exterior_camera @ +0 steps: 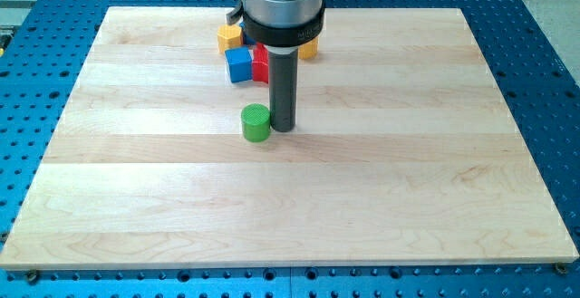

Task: Push the green circle left to the red circle

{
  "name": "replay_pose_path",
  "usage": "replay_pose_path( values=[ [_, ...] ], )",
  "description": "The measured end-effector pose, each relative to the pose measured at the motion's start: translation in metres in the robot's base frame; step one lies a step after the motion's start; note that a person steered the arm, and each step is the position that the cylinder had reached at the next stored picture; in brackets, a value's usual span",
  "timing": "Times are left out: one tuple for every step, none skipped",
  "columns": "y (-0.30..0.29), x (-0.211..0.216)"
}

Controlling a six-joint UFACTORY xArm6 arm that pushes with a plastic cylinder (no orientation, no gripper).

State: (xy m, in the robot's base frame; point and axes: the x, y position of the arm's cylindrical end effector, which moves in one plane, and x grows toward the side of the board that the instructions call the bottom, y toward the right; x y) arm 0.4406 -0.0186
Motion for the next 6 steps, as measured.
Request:
replay_pose_path(
  values=[
    [-0.049, 0.017],
    [-0.044, 0.058],
    [-0.081, 0.029],
    [-0.12, 0.002],
    [-0.147, 0.028],
    [-0.167, -0.007]
  ],
)
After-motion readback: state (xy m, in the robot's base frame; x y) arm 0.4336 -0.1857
